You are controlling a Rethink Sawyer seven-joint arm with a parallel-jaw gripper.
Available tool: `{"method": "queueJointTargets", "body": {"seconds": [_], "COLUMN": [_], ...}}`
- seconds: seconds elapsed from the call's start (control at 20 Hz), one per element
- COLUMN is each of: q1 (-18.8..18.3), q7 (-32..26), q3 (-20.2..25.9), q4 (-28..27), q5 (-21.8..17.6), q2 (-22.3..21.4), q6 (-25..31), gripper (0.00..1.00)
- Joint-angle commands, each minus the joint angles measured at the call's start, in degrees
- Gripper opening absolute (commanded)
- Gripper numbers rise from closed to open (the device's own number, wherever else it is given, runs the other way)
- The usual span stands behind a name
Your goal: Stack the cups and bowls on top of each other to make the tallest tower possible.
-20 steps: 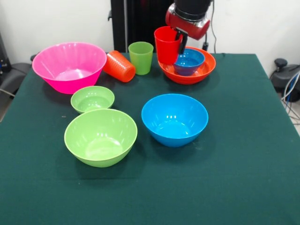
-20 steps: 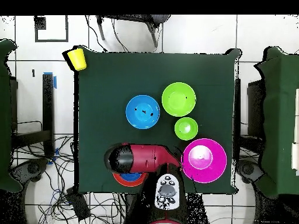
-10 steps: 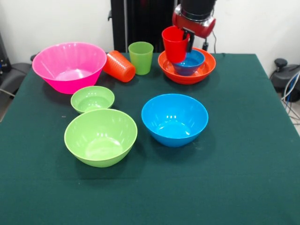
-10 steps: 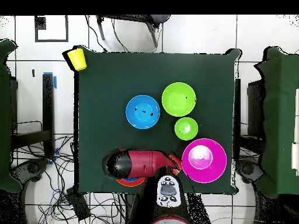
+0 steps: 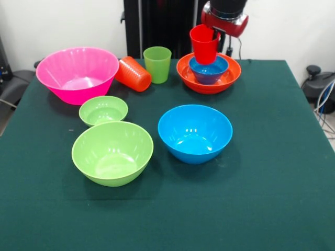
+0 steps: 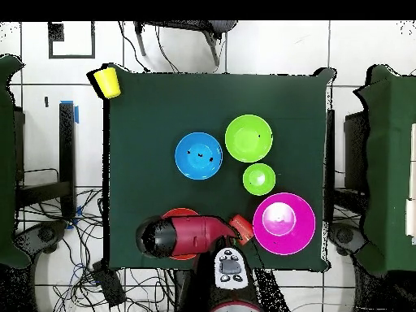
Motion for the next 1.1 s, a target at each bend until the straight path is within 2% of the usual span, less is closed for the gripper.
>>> {"method": "queueJointTargets", "body": {"seconds": [0.05, 0.4, 1.1], "q1": [-1.26, 1.75, 5.75], "q7": [-1.45, 0.55, 3.65], "q3": [6.24, 3.88, 0.3], "q4": [3.76, 1.98, 0.41], "q5": [-3.12, -5.4, -6.63], "q2": [-0.03, 4.23, 7.62], "q6": [-3.85, -7.16, -12.3], "gripper": [0.0, 0.0, 0.0]}}
